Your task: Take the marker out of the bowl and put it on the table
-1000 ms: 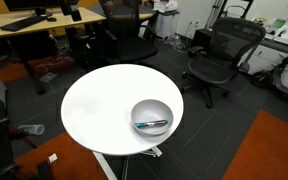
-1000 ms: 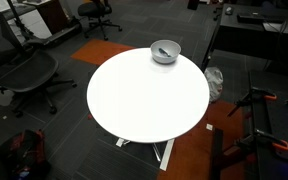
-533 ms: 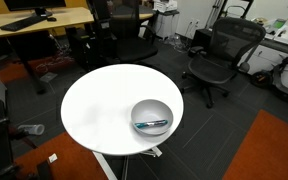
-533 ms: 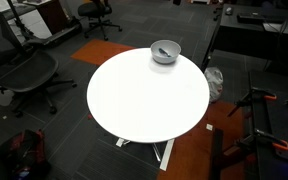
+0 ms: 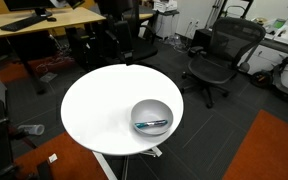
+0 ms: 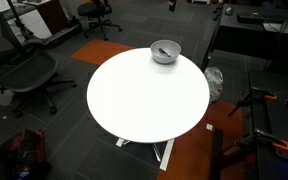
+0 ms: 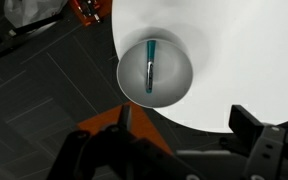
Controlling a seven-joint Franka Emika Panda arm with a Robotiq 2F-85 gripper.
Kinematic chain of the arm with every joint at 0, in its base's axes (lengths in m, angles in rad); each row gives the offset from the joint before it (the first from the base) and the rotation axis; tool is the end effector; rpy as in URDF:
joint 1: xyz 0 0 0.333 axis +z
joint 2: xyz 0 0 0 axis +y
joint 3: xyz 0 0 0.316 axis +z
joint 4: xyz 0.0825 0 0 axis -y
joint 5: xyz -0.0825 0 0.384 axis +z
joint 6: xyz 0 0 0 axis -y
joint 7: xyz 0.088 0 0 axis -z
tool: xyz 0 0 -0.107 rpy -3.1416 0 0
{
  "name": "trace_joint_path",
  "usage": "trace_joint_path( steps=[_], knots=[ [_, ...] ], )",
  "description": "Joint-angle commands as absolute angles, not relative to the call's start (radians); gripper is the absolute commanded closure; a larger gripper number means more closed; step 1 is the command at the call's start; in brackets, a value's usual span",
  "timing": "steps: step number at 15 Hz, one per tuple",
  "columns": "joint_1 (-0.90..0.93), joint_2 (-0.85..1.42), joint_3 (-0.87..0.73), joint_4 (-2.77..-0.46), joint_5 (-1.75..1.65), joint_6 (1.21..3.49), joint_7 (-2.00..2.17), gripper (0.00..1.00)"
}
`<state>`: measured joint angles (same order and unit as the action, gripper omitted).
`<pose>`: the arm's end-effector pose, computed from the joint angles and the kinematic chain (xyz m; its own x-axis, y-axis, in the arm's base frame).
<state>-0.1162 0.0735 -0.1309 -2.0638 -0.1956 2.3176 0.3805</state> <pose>0.5614 -0.1443 0.4168 0.8584 -0.4633 0.2202 -0.4922 -0.8649 0.0988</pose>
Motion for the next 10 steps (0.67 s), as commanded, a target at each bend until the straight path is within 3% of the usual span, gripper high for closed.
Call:
trace_joint_path(
  steps=[1, 10],
  knots=[
    [-0.123, 0.176, -0.155, -2.022, -0.197, 2.396, 0.448, 0.00],
    [-0.120, 0.398, -0.222, -1.949, -0.151, 2.469, 0.446, 0.00]
  ],
)
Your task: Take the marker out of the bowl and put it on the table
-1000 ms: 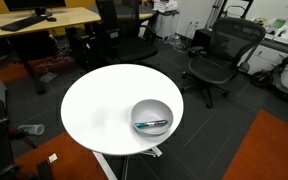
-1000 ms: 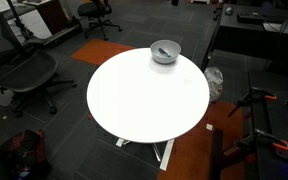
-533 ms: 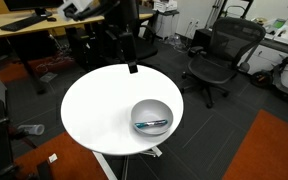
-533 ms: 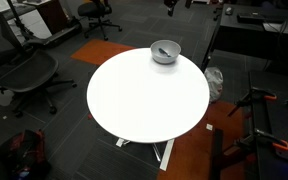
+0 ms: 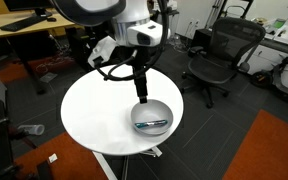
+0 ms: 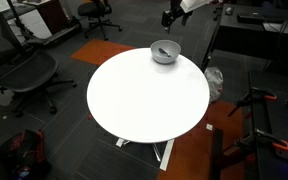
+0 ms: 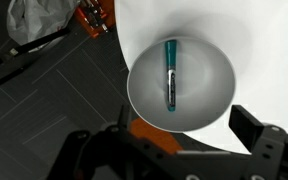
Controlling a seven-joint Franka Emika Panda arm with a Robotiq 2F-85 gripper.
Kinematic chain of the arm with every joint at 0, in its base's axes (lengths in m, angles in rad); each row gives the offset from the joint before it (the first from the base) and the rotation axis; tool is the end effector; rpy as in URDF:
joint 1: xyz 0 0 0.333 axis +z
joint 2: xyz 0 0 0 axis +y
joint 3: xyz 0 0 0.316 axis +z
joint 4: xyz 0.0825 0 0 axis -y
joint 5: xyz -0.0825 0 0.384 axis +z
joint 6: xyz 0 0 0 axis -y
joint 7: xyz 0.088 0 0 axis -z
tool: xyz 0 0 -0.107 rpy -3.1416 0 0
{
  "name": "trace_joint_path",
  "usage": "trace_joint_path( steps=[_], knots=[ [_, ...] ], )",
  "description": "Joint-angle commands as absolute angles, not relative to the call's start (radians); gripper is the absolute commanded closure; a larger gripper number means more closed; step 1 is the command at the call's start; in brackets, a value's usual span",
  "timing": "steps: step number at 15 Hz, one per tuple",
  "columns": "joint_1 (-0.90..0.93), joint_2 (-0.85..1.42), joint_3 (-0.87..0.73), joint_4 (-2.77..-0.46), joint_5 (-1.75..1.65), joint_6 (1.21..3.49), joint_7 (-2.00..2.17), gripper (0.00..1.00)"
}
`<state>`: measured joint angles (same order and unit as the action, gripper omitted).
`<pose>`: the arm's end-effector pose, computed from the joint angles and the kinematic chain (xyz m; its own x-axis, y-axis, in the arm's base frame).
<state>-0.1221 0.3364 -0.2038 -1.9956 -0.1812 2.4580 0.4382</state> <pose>0.5872 -0.1928 0.3078 0.8094 -0.5570 0.1860 -0.5822 -0.8026 0.1301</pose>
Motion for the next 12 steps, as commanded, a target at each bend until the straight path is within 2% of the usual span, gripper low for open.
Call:
trace_joint_path(
  steps=[1, 12],
  knots=[
    [-0.124, 0.417, -0.224, -1.940, -0.135, 2.474, 0.439, 0.00],
    [-0.137, 0.598, -0.222, -1.812, -0.015, 2.526, 0.411, 0.00]
  ],
)
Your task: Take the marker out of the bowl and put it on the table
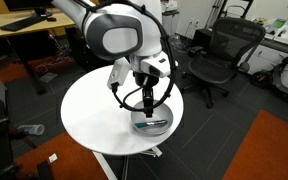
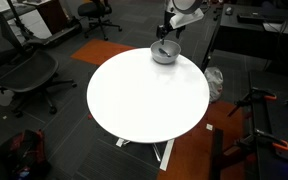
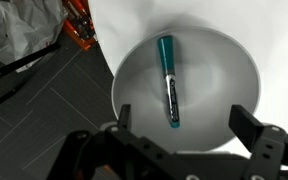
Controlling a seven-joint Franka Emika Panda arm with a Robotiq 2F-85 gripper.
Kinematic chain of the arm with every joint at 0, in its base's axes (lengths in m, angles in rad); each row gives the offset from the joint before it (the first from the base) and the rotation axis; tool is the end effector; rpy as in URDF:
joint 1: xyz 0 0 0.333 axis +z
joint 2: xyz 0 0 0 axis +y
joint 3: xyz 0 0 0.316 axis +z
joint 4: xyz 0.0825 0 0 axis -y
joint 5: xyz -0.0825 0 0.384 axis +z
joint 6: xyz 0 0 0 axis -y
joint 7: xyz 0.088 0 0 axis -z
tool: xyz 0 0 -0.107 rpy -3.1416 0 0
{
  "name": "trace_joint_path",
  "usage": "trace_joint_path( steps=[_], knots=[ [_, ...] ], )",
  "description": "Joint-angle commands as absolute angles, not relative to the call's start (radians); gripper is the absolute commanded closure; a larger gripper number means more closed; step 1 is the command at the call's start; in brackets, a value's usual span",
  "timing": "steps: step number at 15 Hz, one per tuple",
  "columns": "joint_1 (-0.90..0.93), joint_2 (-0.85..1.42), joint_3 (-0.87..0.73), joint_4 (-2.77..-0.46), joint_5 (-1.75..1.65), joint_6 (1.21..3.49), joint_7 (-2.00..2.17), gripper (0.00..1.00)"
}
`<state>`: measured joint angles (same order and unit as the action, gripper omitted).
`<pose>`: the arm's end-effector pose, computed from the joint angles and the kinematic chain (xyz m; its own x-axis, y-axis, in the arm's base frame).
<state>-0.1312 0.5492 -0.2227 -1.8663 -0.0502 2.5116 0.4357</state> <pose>0.6141 -0.2162 0.2368 0.7524 -0.6405 0.1542 -0.6563 -0.7488 0.0922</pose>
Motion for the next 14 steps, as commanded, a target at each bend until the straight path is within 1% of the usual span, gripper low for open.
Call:
trace_joint_path(
  steps=[1, 14],
  knots=[
    [-0.137, 0.613, -0.223, -1.798, -0.015, 2.530, 0.408, 0.00],
    [-0.162, 0.771, -0.217, -1.637, 0.010, 2.518, 0.374, 0.00]
  ],
)
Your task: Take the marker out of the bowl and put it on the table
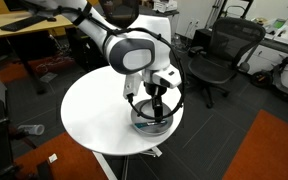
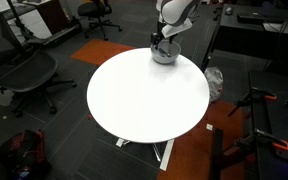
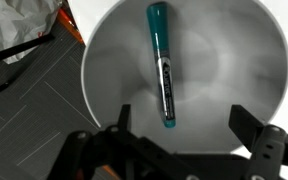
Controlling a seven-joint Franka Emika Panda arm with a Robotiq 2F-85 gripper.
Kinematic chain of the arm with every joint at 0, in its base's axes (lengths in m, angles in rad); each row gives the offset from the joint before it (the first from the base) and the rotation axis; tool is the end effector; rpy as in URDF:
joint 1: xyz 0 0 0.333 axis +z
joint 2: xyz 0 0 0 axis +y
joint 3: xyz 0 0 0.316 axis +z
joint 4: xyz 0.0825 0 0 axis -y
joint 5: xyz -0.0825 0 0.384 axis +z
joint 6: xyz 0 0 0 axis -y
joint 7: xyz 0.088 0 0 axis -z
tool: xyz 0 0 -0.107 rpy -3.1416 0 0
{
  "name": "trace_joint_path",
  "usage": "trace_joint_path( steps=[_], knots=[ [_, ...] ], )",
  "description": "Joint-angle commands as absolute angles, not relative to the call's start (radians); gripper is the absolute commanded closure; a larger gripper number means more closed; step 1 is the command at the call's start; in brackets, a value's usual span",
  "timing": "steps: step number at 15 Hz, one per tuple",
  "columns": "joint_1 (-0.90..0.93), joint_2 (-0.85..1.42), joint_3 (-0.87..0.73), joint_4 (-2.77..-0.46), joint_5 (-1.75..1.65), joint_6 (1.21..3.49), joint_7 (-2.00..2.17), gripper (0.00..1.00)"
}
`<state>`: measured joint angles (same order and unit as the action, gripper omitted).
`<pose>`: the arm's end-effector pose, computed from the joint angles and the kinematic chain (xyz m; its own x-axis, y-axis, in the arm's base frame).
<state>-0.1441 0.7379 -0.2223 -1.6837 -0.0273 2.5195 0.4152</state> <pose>0.6495 -0.2303 0.1892 0.7632 -0.6251 0.1635 -0.6438 -0.7573 0.1097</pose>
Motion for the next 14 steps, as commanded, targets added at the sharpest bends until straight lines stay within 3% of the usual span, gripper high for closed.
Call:
trace_joint_path(
  steps=[1, 11, 12, 14],
  knots=[
    [-0.165, 0.779, -0.217, -1.631, 0.012, 2.515, 0.373, 0.00],
    [-0.175, 0.830, -0.212, -1.609, 0.022, 2.503, 0.368, 0.00],
    [-0.175, 0.831, -0.211, -1.611, 0.023, 2.506, 0.368, 0.25],
    [-0.175, 0.833, -0.208, -1.611, 0.024, 2.508, 0.365, 0.34]
  ],
)
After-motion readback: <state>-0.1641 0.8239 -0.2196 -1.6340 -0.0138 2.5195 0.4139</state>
